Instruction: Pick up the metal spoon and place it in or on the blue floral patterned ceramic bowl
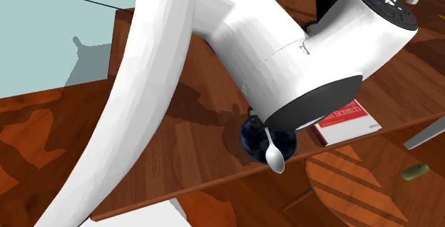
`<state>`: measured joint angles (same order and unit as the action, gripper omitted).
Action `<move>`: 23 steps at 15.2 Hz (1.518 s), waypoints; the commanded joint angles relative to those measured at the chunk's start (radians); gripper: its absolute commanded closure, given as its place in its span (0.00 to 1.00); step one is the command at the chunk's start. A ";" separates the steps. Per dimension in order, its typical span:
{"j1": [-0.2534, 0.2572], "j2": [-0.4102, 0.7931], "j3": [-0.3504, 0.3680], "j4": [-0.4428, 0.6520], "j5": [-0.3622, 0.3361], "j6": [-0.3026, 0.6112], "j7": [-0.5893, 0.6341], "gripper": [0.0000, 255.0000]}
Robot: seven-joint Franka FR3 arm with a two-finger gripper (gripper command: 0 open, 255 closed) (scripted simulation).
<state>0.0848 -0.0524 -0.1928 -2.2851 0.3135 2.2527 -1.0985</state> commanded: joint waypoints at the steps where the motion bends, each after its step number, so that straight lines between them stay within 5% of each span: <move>1: 0.000 0.003 0.000 -0.003 0.002 0.006 -0.003 1.00; 6: 0.000 0.003 0.000 -0.003 0.002 0.006 -0.003 1.00; 7: 0.000 0.003 0.000 -0.003 0.002 0.006 -0.003 0.00; 12: 0.000 0.003 0.000 -0.003 0.002 0.006 -0.003 0.00; 16: -0.016 -0.063 -0.013 0.055 -0.041 -0.116 0.023 0.00; 23: -0.016 -0.063 -0.013 0.055 -0.041 -0.116 0.023 0.00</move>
<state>0.0684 -0.1153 -0.2057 -2.2305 0.2729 2.1373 -1.0754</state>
